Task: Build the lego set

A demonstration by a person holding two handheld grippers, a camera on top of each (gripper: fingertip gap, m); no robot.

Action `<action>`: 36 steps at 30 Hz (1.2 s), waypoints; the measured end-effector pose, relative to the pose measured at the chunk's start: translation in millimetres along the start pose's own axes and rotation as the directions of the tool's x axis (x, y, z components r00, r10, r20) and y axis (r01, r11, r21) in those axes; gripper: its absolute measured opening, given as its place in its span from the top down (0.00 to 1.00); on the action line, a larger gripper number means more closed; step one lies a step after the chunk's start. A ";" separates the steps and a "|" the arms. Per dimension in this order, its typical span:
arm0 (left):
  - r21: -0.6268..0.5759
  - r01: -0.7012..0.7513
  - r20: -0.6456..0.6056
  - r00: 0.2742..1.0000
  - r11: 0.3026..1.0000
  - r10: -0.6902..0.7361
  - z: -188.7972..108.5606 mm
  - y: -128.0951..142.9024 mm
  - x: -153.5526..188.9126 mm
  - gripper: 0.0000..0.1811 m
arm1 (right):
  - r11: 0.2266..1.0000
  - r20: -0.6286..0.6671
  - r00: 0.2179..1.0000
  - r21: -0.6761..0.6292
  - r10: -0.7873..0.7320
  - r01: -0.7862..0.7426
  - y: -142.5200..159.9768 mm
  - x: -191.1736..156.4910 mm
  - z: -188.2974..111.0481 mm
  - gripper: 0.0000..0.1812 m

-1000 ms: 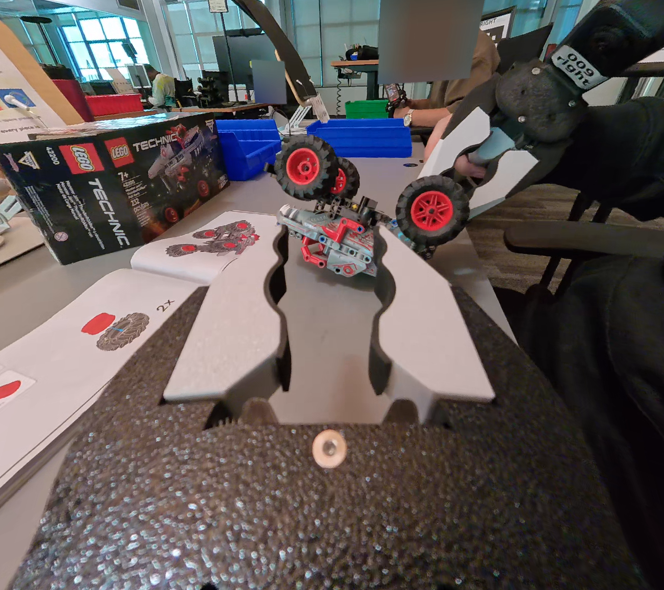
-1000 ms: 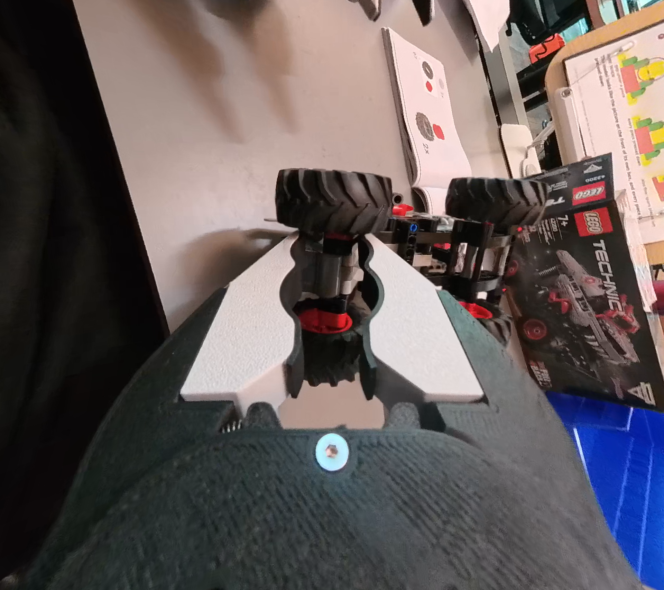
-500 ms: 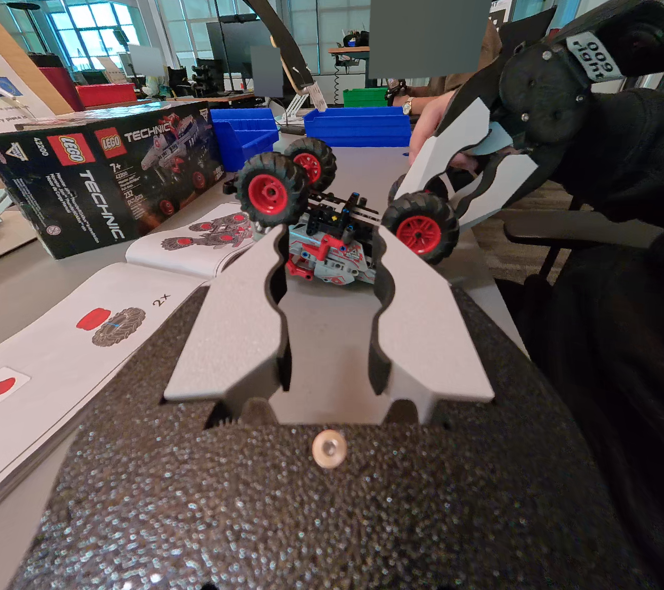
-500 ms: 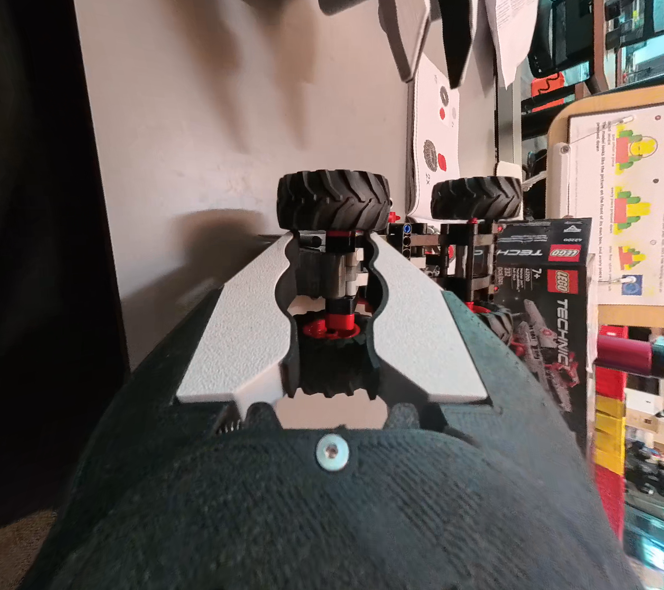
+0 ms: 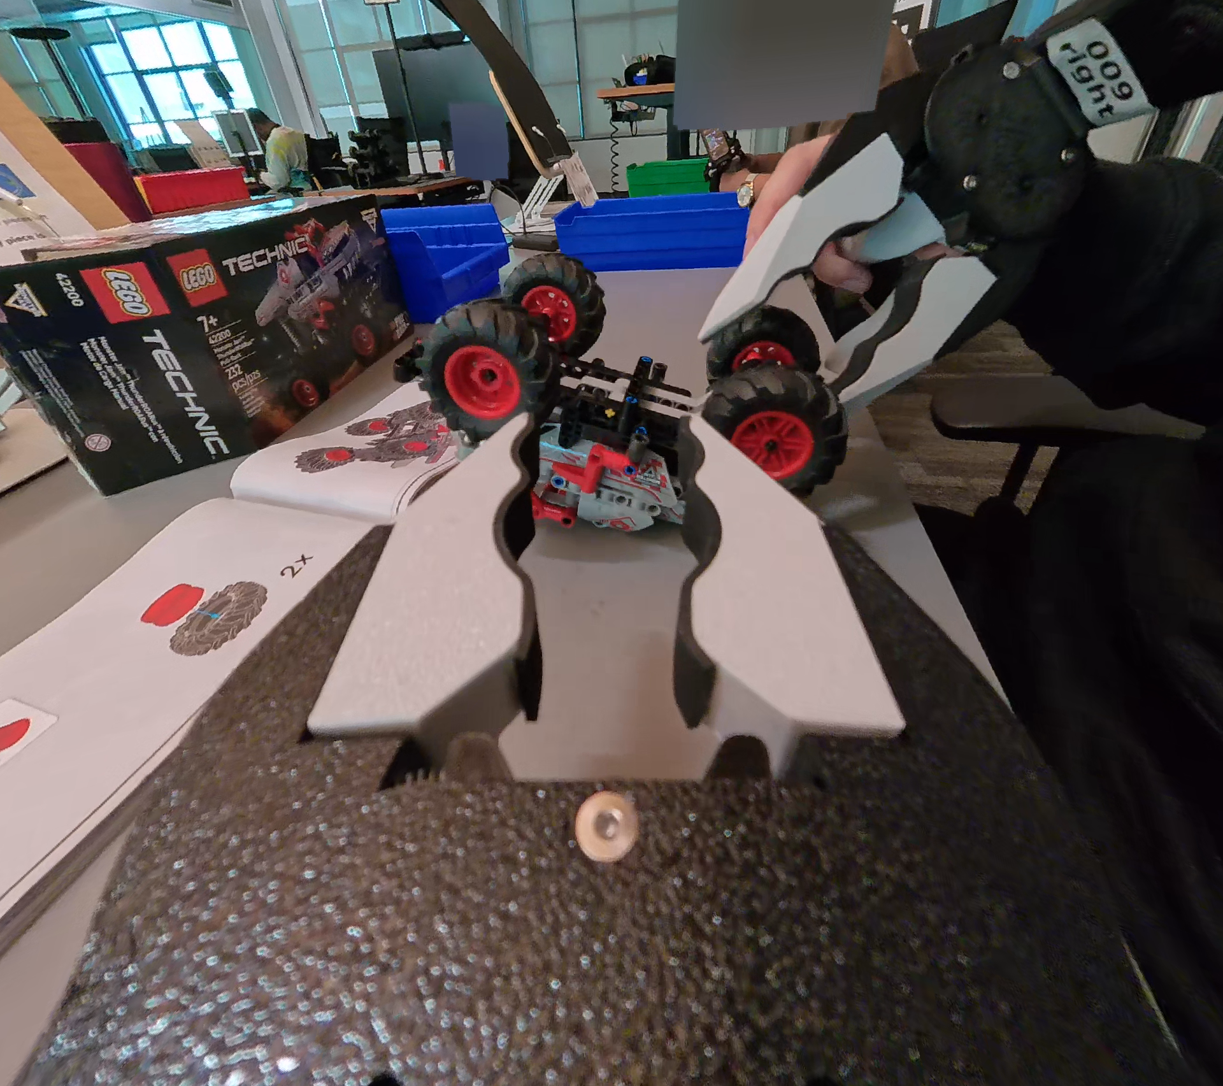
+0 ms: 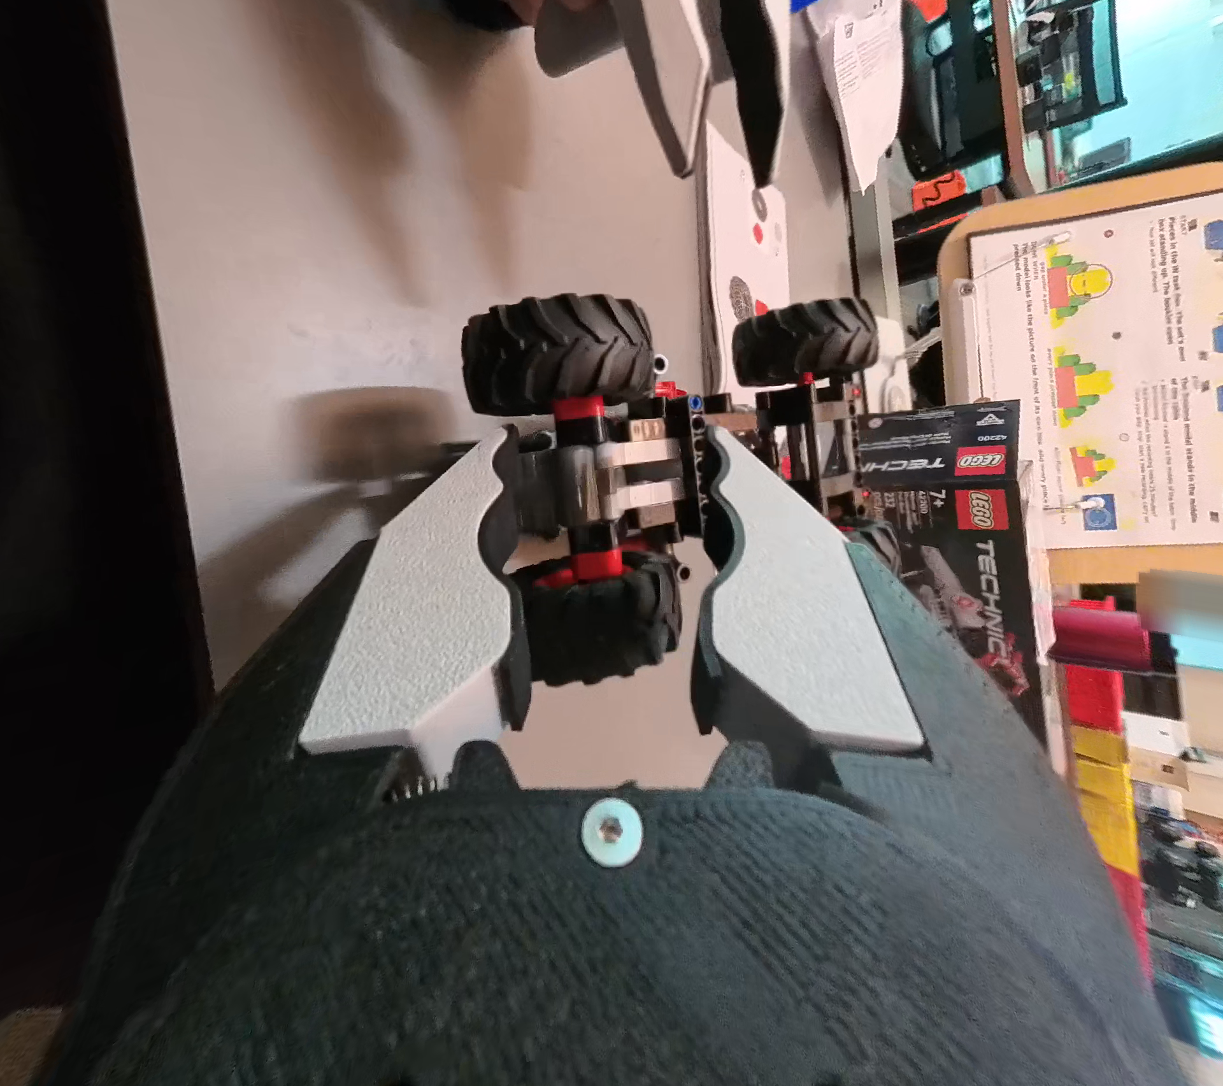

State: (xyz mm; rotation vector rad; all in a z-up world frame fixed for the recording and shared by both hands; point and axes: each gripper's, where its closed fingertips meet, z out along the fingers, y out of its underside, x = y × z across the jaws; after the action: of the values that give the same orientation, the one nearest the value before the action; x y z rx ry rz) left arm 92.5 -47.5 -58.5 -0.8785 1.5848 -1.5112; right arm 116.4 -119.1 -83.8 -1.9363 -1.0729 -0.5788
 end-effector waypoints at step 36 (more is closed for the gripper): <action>-0.241 -0.281 -0.132 0.958 0.929 0.256 40.2 23.7 61.0 0.61 | 0.992 0.234 0.965 -0.021 0.122 -0.121 4.9 -18.2 10.3 0.74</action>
State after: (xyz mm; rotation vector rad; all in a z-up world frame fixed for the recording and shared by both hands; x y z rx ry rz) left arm 99.7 -118.6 -86.5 -0.6976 1.9199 -1.1872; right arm 111.0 -120.4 -104.6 -2.0976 -1.0869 -0.2900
